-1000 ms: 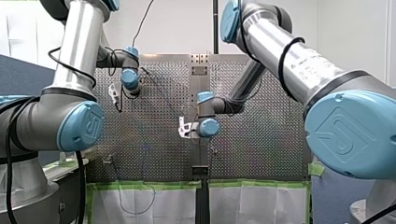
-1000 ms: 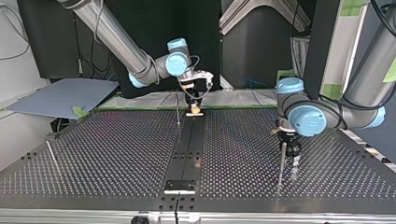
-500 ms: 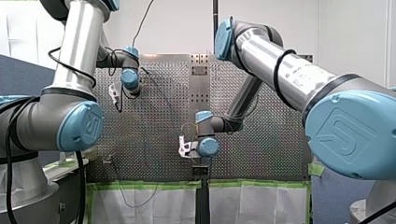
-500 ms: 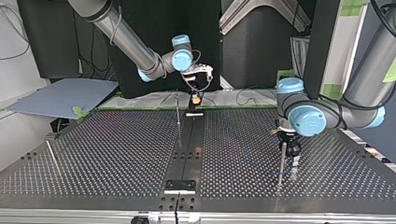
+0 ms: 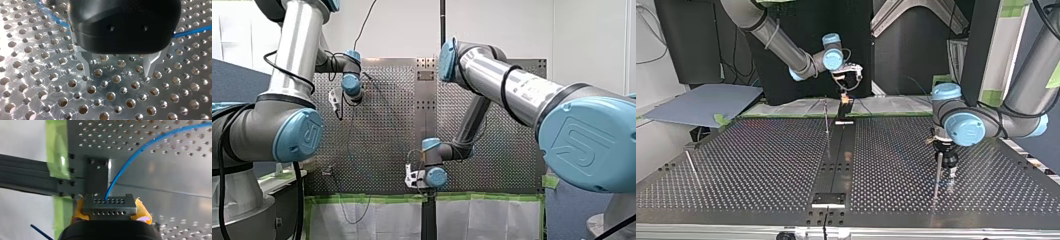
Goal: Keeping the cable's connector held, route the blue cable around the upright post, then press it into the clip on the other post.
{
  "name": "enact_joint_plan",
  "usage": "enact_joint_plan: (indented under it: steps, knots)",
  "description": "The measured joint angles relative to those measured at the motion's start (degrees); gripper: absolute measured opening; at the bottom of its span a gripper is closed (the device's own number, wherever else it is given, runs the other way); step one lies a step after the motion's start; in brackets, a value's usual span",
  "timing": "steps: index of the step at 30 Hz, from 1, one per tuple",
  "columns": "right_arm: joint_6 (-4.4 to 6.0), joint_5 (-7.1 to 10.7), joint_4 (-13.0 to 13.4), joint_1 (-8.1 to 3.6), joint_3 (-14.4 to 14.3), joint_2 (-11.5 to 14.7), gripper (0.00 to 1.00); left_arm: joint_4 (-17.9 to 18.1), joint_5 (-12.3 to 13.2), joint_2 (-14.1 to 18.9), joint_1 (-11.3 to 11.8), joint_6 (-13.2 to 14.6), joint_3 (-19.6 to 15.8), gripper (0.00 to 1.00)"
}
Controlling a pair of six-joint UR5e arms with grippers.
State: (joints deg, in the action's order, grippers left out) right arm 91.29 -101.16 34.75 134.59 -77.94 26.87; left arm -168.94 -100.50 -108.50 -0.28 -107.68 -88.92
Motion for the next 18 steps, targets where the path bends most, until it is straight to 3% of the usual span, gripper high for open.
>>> enact_joint_plan:
  steps: [5, 18]
  knots:
    - [0.85, -0.19, 2.01, -0.62, -0.63, -2.21, 0.00, 0.01, 0.00, 0.00, 0.01, 0.01, 0.00, 1.00]
    - [1.53, -1.03, 5.57, -2.13, -2.01, -7.67, 0.00, 0.01, 0.00, 0.01, 0.01, 0.15, 0.00, 1.00]
